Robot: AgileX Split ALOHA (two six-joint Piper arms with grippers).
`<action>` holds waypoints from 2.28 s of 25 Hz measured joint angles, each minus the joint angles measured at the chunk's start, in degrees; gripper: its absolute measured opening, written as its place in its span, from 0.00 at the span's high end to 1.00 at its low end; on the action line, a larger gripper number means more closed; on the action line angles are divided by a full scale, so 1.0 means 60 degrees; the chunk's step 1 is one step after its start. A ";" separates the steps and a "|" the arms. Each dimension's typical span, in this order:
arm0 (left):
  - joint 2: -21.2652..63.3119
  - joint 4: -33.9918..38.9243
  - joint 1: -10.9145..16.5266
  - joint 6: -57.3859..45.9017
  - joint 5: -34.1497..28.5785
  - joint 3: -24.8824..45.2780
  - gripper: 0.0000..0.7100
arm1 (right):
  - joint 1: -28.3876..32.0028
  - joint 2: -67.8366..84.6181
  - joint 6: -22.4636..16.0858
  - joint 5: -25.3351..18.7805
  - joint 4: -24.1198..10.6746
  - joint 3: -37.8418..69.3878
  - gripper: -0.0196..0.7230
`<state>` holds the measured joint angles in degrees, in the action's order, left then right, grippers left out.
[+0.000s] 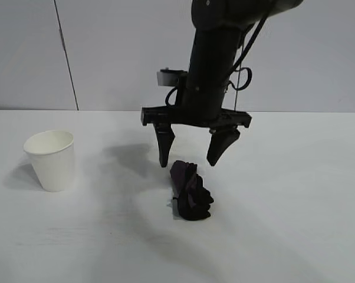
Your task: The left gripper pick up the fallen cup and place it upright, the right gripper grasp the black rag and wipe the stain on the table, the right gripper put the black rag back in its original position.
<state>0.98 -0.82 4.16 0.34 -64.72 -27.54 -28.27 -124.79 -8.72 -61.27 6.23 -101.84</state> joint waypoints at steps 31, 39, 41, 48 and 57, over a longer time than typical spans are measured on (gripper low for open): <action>0.0000 0.0000 0.0000 0.0000 0.0008 0.0000 0.24 | 0.0422 1.2634 0.0069 -0.1904 -0.1893 -0.0011 0.21; 0.0000 0.0000 0.0000 0.0000 0.0008 0.0000 0.24 | 0.2343 1.5310 0.1281 -0.1904 -0.1791 0.1503 0.21; 0.0000 0.0000 0.0000 0.0000 0.0008 0.0000 0.24 | 0.2661 1.6040 0.1453 -0.1904 -0.1832 0.2354 0.21; 0.0000 0.0000 0.0000 0.0000 0.0008 0.0000 0.24 | 0.3173 1.8194 0.1538 -0.1904 -0.1969 0.5538 0.21; 0.0000 0.0000 0.0000 0.0000 0.0008 0.0000 0.24 | 0.3221 2.0221 0.1311 -0.0547 -0.1833 0.9272 0.21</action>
<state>0.98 -0.82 4.16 0.34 -64.67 -27.54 -8.94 -3.47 -0.85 -64.55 -4.77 -46.21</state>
